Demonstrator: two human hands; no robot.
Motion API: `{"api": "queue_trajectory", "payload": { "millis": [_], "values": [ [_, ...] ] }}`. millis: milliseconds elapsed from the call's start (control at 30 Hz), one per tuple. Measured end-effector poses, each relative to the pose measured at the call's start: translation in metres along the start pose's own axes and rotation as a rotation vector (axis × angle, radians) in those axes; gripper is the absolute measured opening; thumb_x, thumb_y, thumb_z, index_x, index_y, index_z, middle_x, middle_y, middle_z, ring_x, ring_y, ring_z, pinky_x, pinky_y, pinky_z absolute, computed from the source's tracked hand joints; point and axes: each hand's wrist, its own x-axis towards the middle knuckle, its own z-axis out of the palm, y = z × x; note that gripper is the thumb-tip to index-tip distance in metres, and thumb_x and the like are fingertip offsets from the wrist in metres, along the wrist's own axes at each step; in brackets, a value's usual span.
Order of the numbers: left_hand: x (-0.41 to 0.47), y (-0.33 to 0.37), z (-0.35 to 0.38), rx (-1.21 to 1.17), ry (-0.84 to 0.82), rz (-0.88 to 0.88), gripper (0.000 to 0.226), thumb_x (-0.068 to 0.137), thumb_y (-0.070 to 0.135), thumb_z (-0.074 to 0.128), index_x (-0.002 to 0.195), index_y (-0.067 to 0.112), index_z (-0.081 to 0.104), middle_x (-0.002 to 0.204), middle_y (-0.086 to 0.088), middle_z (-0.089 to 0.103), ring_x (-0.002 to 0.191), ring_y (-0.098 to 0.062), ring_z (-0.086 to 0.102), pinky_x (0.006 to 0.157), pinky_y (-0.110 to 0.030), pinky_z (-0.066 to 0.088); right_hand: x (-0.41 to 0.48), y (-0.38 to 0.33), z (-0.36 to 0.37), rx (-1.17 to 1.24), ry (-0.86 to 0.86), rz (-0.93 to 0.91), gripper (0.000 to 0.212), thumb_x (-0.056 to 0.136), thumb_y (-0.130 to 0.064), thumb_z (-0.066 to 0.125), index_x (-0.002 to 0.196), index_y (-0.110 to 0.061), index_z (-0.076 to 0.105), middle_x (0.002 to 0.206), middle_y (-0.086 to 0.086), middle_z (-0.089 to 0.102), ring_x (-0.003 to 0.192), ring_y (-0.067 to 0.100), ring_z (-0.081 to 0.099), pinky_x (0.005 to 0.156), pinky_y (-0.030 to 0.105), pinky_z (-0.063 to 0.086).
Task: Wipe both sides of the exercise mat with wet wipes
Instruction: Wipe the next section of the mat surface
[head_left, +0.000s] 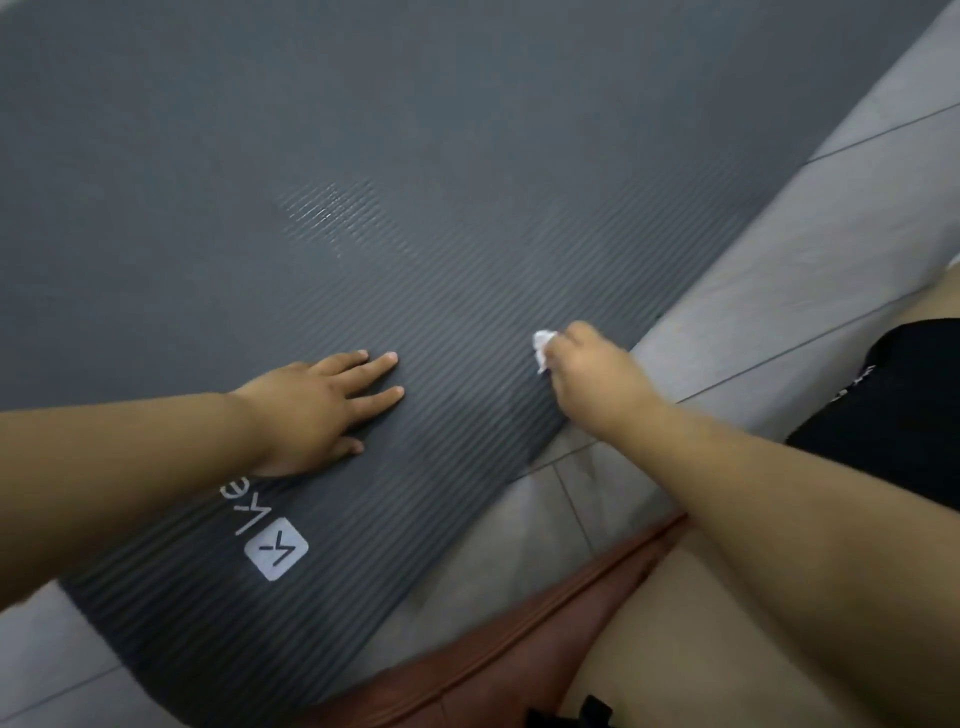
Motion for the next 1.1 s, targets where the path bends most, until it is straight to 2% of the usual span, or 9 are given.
{"api": "queue_trajectory", "payload": {
  "millis": [100, 367, 600, 667, 800, 867, 933, 1033, 1100],
  "values": [
    [0.001, -0.003, 0.000, 0.051, -0.030, 0.037, 0.067, 0.097, 0.053, 0.024, 0.146, 0.033, -0.017, 0.151, 0.002, -0.033, 0.144, -0.019, -0.016, 0.116, -0.033, 0.014, 0.004, 0.022, -0.003, 0.036, 0.056, 0.369, 0.034, 0.093, -0.006, 0.044, 0.127, -0.005, 0.050, 0.121, 0.017, 0.047, 0.096, 0.035, 0.055, 0.072, 0.031, 0.037],
    [0.005, -0.020, -0.024, 0.138, -0.205, 0.143, 0.070, 0.096, 0.053, 0.032, 0.148, 0.032, -0.010, 0.151, 0.004, -0.032, 0.145, -0.020, -0.013, 0.118, -0.035, 0.011, -0.027, -0.037, 0.015, 0.088, -0.157, -0.432, 0.025, 0.070, -0.010, 0.075, 0.092, -0.006, 0.066, 0.079, 0.010, 0.056, 0.052, 0.027, 0.057, 0.038, 0.023, 0.037],
    [0.009, -0.046, -0.053, 0.241, -0.193, 0.180, 0.071, 0.097, 0.050, 0.033, 0.147, 0.034, -0.014, 0.153, 0.005, -0.027, 0.145, -0.020, -0.009, 0.118, -0.036, 0.014, 0.022, 0.028, 0.001, 0.096, 0.206, 0.518, 0.035, 0.092, -0.006, 0.046, 0.126, -0.007, 0.054, 0.117, 0.016, 0.047, 0.100, 0.035, 0.054, 0.081, 0.035, 0.042],
    [0.014, -0.051, -0.053, 0.245, -0.088, 0.166, 0.071, 0.096, 0.053, 0.031, 0.147, 0.033, -0.014, 0.154, 0.004, -0.026, 0.145, -0.019, -0.008, 0.118, -0.035, 0.014, 0.014, -0.003, 0.016, 0.141, 0.177, 0.338, 0.034, 0.091, -0.007, 0.048, 0.125, -0.007, 0.054, 0.115, 0.017, 0.050, 0.097, 0.035, 0.056, 0.083, 0.039, 0.045],
    [0.023, -0.054, -0.025, 0.116, 0.085, 0.061, 0.073, 0.095, 0.051, 0.038, 0.150, 0.025, -0.002, 0.155, -0.002, -0.018, 0.146, -0.026, 0.000, 0.114, -0.039, 0.025, -0.011, -0.068, 0.028, 0.185, -0.114, -0.427, 0.017, 0.082, -0.010, 0.060, 0.097, -0.006, 0.065, 0.084, 0.012, 0.057, 0.057, 0.029, 0.058, 0.043, 0.031, 0.046],
    [0.023, -0.056, -0.008, 0.081, 0.213, 0.085, 0.082, 0.081, 0.042, 0.066, 0.146, 0.012, 0.027, 0.154, -0.015, 0.016, 0.136, -0.039, 0.031, 0.096, -0.047, 0.047, 0.002, -0.057, 0.023, 0.065, -0.191, -0.567, 0.020, 0.089, -0.019, 0.048, 0.092, -0.006, 0.063, 0.081, 0.013, 0.058, 0.056, 0.030, 0.058, 0.042, 0.032, 0.043],
    [0.021, -0.058, -0.001, 0.051, 0.310, 0.086, 0.082, 0.072, 0.039, 0.074, 0.140, 0.010, 0.039, 0.147, -0.019, 0.034, 0.127, -0.041, 0.045, 0.088, -0.049, 0.052, 0.031, -0.029, 0.014, 0.005, 0.020, -0.349, 0.019, 0.091, -0.017, 0.046, 0.100, -0.007, 0.059, 0.086, 0.017, 0.059, 0.061, 0.033, 0.059, 0.047, 0.036, 0.048],
    [0.022, -0.057, 0.006, 0.105, 0.273, 0.079, 0.072, 0.096, 0.049, 0.034, 0.139, 0.025, -0.020, 0.146, -0.002, -0.028, 0.145, -0.027, -0.004, 0.118, -0.036, 0.016, 0.067, 0.016, -0.002, 0.036, 0.226, 0.365, 0.030, 0.094, -0.013, 0.043, 0.121, -0.004, 0.054, 0.114, 0.021, 0.052, 0.092, 0.039, 0.056, 0.076, 0.042, 0.047],
    [0.024, -0.055, 0.006, 0.085, 0.288, 0.063, 0.066, 0.098, 0.050, 0.023, 0.131, 0.028, -0.030, 0.138, 0.004, -0.038, 0.144, -0.022, -0.016, 0.118, -0.032, 0.004, 0.071, 0.005, 0.002, 0.089, 0.210, 0.555, 0.037, 0.095, -0.013, 0.042, 0.132, -0.006, 0.048, 0.120, 0.021, 0.048, 0.096, 0.039, 0.055, 0.080, 0.040, 0.043]
  ]
}}
